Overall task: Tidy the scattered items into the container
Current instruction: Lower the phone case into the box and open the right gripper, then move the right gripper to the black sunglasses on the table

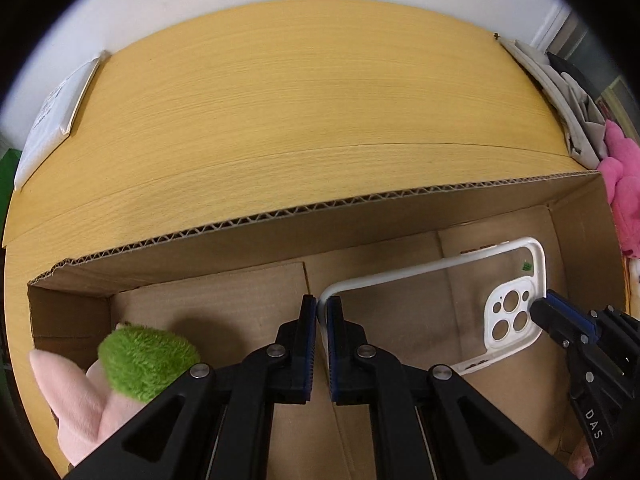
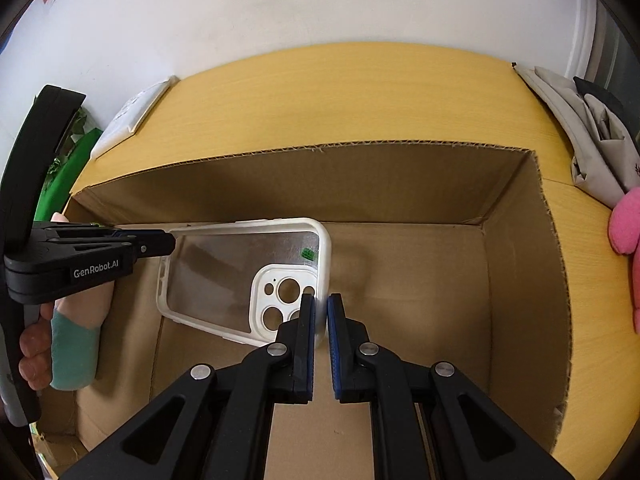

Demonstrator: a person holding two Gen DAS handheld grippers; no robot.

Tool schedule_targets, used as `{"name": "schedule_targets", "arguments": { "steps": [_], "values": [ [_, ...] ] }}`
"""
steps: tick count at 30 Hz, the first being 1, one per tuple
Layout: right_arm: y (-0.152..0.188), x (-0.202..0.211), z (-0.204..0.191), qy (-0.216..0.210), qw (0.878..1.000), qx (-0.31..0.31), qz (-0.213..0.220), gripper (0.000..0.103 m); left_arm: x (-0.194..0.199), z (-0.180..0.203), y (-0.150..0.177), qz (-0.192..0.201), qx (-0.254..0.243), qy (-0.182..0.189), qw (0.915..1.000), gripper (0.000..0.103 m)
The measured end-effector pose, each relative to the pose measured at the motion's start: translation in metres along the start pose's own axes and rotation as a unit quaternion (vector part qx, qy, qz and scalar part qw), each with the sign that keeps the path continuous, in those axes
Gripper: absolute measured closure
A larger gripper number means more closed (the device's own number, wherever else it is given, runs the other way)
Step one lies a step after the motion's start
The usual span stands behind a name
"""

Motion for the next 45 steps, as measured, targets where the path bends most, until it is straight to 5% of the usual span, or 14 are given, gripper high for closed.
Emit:
{"name": "schedule_targets", "arguments": {
  "steps": [11, 12, 13, 14, 16, 22, 25, 28, 30, 33, 40, 45],
  "values": [
    [0.002, -0.013, -0.005, 0.005, 1.0, 0.005, 0.003, 0.092, 0.002, -0.004, -0.005, 0.017, 0.015, -0.014, 0.9996, 0.095],
    [0.002, -0.011, -0.005, 0.005, 1.0, 0.008, 0.007, 0.088, 0.007, -0.005, -0.006, 0.023, 0.017, -0.014, 0.9995, 0.085],
    [0.003, -0.009, -0.006, 0.004, 1.0, 0.007, 0.011, 0.07, 0.011, -0.005, -0.006, 0.029, 0.019, -0.013, 0.9993, 0.078],
    [0.002, -0.005, -0.007, 0.0, 1.0, 0.004, 0.015, 0.04, 0.017, -0.006, -0.007, 0.037, 0.021, -0.013, 0.999, 0.065],
    [0.001, 0.006, -0.008, -0.01, 1.0, 0.001, 0.028, 0.021, 0.034, -0.007, -0.006, 0.06, 0.021, -0.018, 0.9979, 0.057],
    [-0.002, 0.075, -0.023, -0.032, 0.997, 0.018, 0.071, 0.021, 0.101, -0.007, 0.006, 0.114, -0.006, -0.029, 0.993, 0.057],
    [0.014, 0.148, -0.035, -0.03, 0.987, 0.079, 0.137, 0.013, 0.151, 0.003, 0.023, 0.155, -0.03, -0.044, 0.9865, 0.057],
    [0.051, 0.223, -0.034, -0.052, 0.973, 0.124, 0.188, 0.007, 0.208, 0.015, 0.073, 0.203, -0.049, -0.031, 0.9774, 0.048],
    [0.085, 0.266, -0.026, -0.084, 0.966, 0.134, 0.203, 0.003, 0.238, 0.023, 0.117, 0.229, -0.062, -0.021, 0.9713, 0.031],
    [0.142, 0.301, -0.017, -0.094, 0.962, 0.155, 0.204, 0.0, 0.252, 0.038, 0.177, 0.227, -0.08, -0.014, 0.9706, 0.028],
    [0.27, 0.273, -0.029, -0.108, 0.972, 0.187, 0.094, 0.0, 0.213, 0.072, 0.303, 0.171, -0.065, 0.05, 0.982, 0.028],
    [0.348, 0.225, -0.045, -0.132, 0.972, 0.192, 0.005, 0.001, 0.157, 0.083, 0.373, 0.095, 0.005, 0.121, 0.9882, 0.028]
  ]
}}
Point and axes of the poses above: each gripper's, at about its wrist camera, not at the fingertips, and x roughly against the way its jaws point, z to its right, y to its underside, the point moved 3 cm from there along -x, roughly the way its jaws point, and after that the axes turned 9 degrees about -x, right-handed, at the moved point
